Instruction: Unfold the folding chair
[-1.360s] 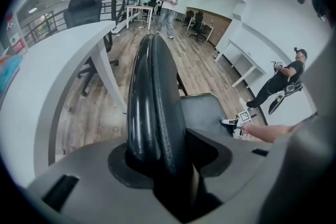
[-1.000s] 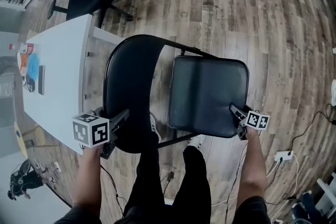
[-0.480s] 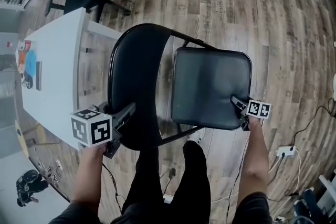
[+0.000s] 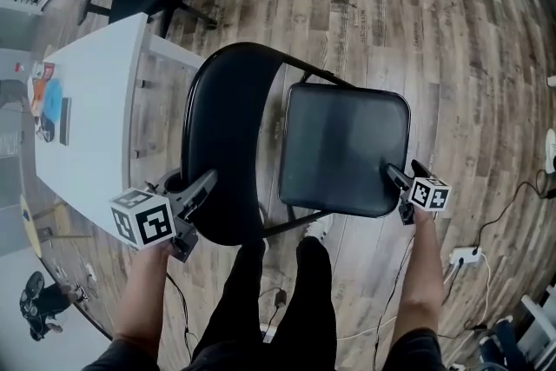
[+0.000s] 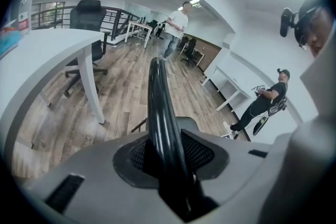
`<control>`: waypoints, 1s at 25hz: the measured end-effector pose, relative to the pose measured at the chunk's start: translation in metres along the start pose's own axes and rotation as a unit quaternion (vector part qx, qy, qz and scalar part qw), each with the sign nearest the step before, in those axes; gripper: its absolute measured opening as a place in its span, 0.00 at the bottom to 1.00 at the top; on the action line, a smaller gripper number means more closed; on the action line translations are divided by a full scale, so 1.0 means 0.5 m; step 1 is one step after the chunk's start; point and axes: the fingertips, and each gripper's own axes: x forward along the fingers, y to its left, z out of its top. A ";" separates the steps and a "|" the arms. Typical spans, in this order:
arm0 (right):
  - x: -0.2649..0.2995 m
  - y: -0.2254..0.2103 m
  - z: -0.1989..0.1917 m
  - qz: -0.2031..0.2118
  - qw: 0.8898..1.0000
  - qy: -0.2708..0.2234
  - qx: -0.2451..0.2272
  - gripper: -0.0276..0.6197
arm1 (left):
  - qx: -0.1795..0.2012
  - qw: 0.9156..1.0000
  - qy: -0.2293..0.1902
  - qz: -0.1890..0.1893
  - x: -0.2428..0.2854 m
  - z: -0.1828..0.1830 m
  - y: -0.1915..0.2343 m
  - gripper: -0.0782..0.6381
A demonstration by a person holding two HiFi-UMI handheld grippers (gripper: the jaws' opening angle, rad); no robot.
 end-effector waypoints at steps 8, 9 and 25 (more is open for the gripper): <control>-0.178 0.267 0.091 -0.007 0.990 -0.107 -0.090 0.73 | -0.018 1.000 -0.004 -0.019 -0.045 -0.005 0.001 0.39; -0.197 0.303 0.096 -0.001 0.989 -0.117 -0.088 0.73 | -0.033 0.999 -0.020 -0.030 -0.060 0.008 0.003 0.39; -0.647 0.972 0.086 -0.081 0.919 -0.291 -0.254 0.30 | 0.115 0.949 -0.291 -0.035 -0.538 -0.055 -0.209 0.12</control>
